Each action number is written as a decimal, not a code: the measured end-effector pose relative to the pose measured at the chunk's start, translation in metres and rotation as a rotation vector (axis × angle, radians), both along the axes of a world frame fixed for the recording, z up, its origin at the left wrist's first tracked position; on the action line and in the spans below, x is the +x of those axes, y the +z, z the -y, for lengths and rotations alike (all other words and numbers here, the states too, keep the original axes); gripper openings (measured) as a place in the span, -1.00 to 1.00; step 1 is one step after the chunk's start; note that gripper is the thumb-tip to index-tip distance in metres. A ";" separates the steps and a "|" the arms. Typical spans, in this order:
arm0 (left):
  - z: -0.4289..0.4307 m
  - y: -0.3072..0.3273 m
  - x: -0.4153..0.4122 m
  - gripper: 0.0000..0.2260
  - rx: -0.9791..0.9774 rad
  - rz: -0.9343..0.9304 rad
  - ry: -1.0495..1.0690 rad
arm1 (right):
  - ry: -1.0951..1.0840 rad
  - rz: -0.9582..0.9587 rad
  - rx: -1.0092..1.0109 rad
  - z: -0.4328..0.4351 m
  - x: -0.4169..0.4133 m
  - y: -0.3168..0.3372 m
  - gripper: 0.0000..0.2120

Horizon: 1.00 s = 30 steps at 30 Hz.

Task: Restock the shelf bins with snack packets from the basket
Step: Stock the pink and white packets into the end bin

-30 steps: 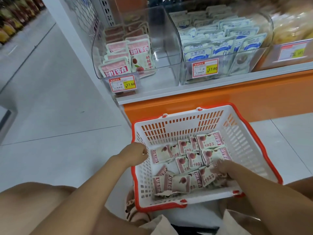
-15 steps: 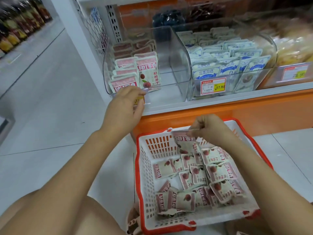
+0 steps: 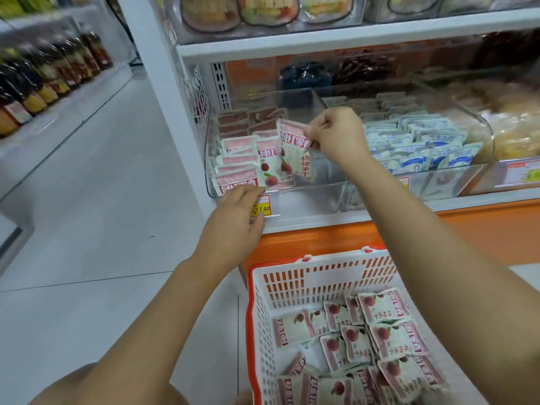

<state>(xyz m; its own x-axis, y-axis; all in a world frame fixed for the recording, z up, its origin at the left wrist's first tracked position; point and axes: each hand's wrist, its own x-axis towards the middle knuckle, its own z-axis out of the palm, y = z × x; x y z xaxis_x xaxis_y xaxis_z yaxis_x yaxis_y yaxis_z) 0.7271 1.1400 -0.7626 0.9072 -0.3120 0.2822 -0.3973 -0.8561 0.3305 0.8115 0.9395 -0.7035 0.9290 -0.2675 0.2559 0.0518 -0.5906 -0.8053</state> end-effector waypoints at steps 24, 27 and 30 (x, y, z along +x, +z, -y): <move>0.009 -0.055 -0.045 -0.77 -0.020 -0.147 -0.005 | 0.296 0.295 -0.287 0.007 -0.083 -0.101 -0.65; 0.008 -0.075 -0.050 -0.79 0.121 -0.353 -0.034 | 0.381 -0.060 -0.438 0.041 -0.111 -0.172 -0.61; 0.009 -0.099 -0.053 -0.77 0.225 -0.500 -0.080 | 0.162 -0.621 -0.434 0.084 -0.133 -0.256 -0.69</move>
